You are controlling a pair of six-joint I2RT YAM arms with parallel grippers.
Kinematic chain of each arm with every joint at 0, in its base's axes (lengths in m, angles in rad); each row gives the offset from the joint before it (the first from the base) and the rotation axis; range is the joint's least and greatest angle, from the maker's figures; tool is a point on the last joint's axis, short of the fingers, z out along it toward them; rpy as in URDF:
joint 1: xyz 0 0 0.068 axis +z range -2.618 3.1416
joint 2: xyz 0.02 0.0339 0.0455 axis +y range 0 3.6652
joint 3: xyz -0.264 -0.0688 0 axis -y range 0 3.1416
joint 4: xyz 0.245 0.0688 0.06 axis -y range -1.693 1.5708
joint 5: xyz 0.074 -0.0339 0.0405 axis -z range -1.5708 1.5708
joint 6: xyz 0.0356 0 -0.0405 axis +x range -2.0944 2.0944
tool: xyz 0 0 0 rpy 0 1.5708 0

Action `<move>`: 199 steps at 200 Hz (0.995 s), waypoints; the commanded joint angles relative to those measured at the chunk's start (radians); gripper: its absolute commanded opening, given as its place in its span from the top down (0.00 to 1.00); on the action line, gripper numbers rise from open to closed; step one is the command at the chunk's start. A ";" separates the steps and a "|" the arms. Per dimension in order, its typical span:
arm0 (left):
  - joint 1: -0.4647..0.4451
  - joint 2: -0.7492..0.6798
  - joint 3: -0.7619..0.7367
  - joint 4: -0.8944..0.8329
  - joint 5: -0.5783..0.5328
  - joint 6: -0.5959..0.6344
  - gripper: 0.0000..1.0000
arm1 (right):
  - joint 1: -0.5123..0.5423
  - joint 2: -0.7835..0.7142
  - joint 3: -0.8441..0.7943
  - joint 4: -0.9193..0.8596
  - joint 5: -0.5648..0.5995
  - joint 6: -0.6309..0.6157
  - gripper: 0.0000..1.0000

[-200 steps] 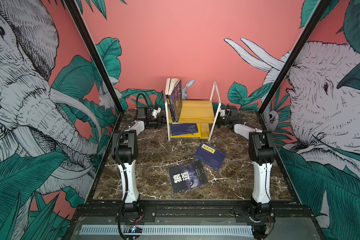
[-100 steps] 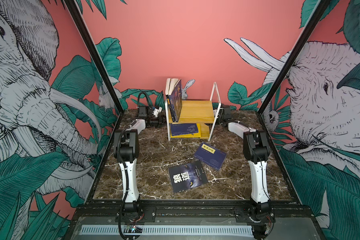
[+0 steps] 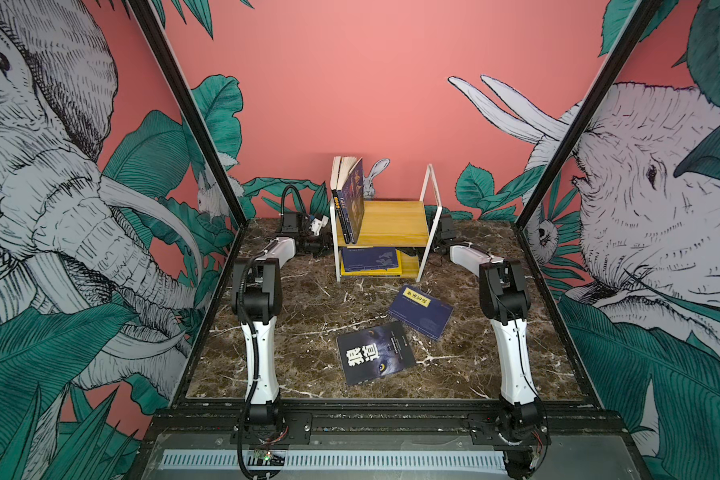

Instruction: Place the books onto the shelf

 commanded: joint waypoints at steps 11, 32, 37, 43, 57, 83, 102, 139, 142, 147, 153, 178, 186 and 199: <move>-0.005 0.013 0.033 -0.025 0.001 0.007 0.68 | 0.011 0.013 0.016 -0.018 -0.010 -0.018 1.00; -0.005 0.014 0.035 -0.023 0.006 0.002 0.68 | 0.017 0.002 0.005 -0.044 -0.020 -0.043 1.00; -0.004 0.016 0.035 -0.023 0.006 0.002 0.68 | 0.018 -0.003 0.003 -0.051 -0.023 -0.051 1.00; -0.005 0.017 0.037 -0.023 0.006 -0.001 0.69 | 0.018 -0.006 0.002 -0.062 -0.027 -0.060 1.00; -0.004 0.021 0.037 -0.019 0.008 -0.005 0.70 | 0.020 -0.013 -0.002 -0.078 -0.037 -0.079 1.00; -0.005 0.024 0.036 -0.016 0.013 -0.015 0.71 | 0.023 -0.033 -0.023 -0.087 -0.060 -0.098 1.00; -0.006 0.026 0.035 -0.007 0.022 -0.023 0.75 | 0.023 -0.054 -0.045 -0.084 -0.069 -0.107 1.00; -0.006 0.025 0.035 0.001 0.029 -0.035 0.76 | 0.024 -0.095 -0.086 -0.053 -0.084 -0.100 1.00; -0.006 0.026 0.036 0.001 0.028 -0.035 0.76 | 0.024 -0.098 -0.091 -0.049 -0.084 -0.098 1.00; -0.006 0.026 0.036 0.002 0.027 -0.036 0.76 | 0.023 -0.105 -0.097 -0.044 -0.083 -0.095 1.00; -0.006 0.025 0.036 0.000 0.026 -0.038 0.76 | 0.021 -0.112 -0.102 -0.039 -0.079 -0.095 1.00; -0.003 0.018 0.037 -0.018 0.015 -0.028 0.73 | -0.017 -0.165 -0.160 0.014 -0.021 -0.081 1.00; -0.001 0.015 0.036 -0.025 0.005 -0.025 0.73 | -0.033 -0.186 -0.180 0.019 0.006 -0.085 1.00; 0.007 0.010 0.034 -0.031 -0.005 -0.028 0.72 | -0.061 -0.220 -0.211 0.020 0.039 -0.100 1.00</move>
